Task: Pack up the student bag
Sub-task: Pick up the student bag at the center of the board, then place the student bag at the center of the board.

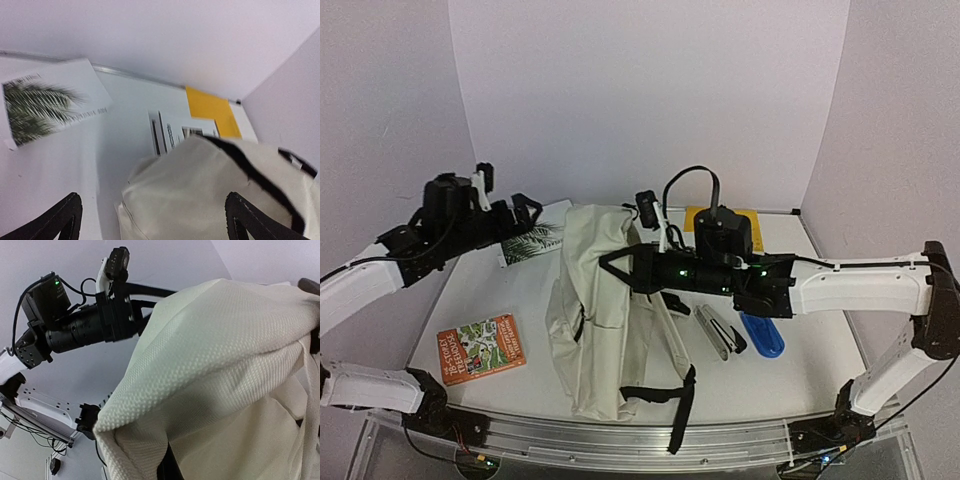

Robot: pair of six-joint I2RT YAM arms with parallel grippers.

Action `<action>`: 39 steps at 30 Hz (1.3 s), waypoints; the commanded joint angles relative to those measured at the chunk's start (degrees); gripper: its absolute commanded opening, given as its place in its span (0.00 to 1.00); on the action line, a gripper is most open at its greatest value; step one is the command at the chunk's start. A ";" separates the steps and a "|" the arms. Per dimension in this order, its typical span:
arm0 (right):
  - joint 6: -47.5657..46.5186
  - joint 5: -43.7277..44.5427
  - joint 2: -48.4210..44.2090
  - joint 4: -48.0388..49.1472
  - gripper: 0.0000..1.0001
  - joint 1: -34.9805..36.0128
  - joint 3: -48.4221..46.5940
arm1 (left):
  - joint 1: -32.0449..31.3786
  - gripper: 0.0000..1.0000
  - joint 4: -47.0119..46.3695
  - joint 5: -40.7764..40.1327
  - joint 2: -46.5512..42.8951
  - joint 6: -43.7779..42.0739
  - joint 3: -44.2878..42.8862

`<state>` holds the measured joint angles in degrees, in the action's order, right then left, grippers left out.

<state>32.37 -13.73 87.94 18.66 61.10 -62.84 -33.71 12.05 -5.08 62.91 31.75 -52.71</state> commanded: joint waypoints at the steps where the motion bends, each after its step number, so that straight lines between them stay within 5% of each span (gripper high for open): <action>1: -3.94 2.39 3.19 15.83 0.00 2.95 -11.49 | 3.58 1.00 8.66 -2.78 -9.19 -1.55 -4.63; 8: -10.61 1.80 7.95 21.86 0.00 4.26 -20.24 | 3.90 1.00 13.46 -5.77 -10.42 -1.41 -6.72; 15: -1.21 25.30 3.90 22.80 0.00 0.86 0.38 | 3.97 1.00 11.72 -5.25 -10.37 -0.79 -4.41; 24: 11.69 33.23 1.27 15.86 0.02 -1.14 20.12 | 4.75 1.00 10.05 -0.51 -4.14 -1.13 -3.39; 27: 11.17 37.91 -1.38 9.05 0.20 -1.17 20.06 | 5.68 1.00 9.04 2.74 -1.23 0.02 -2.90; 31: 9.66 47.87 -5.75 0.48 0.70 -1.46 19.48 | 6.72 1.00 6.80 7.97 2.45 2.60 -1.55; 39: 7.61 49.50 -15.89 -8.88 0.98 -9.45 20.28 | 9.34 1.00 2.12 13.33 6.43 5.50 1.17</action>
<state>41.70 33.49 76.89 14.76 55.84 -41.78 -25.68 18.79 3.99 67.85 35.30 -51.80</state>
